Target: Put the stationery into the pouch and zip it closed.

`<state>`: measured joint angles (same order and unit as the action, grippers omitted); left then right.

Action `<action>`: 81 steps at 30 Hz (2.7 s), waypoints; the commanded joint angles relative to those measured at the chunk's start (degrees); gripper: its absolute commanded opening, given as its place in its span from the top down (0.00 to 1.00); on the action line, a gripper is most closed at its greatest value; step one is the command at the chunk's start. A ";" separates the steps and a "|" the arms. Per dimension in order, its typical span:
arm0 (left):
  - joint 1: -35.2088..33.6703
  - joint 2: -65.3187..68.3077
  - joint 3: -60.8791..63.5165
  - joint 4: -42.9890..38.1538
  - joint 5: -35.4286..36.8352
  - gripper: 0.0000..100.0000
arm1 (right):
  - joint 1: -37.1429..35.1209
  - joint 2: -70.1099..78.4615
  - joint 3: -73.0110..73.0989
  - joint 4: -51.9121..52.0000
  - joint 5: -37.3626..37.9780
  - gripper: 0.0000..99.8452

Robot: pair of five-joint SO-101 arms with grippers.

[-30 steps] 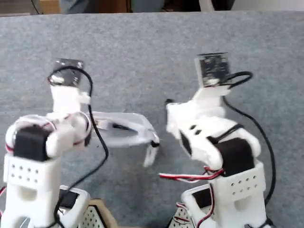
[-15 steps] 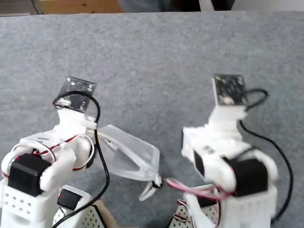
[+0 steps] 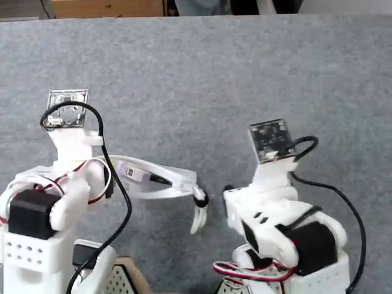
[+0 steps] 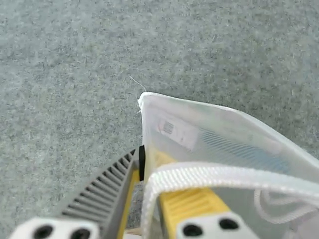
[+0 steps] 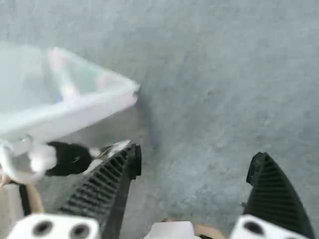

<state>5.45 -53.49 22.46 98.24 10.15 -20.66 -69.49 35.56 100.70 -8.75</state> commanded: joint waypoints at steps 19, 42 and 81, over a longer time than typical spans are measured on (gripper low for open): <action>-0.66 4.31 -0.75 -3.16 0.79 0.97 | -18.55 -0.22 -1.01 0.44 0.09 0.65; -0.66 4.31 -0.75 -3.87 0.79 0.97 | -23.65 8.04 8.92 -10.64 1.32 0.65; -0.22 4.31 -0.40 -3.96 -0.97 0.97 | -8.53 -18.86 15.43 -24.70 1.32 0.99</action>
<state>5.10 -50.51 22.11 95.43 9.89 -30.51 -88.13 52.35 77.14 -7.52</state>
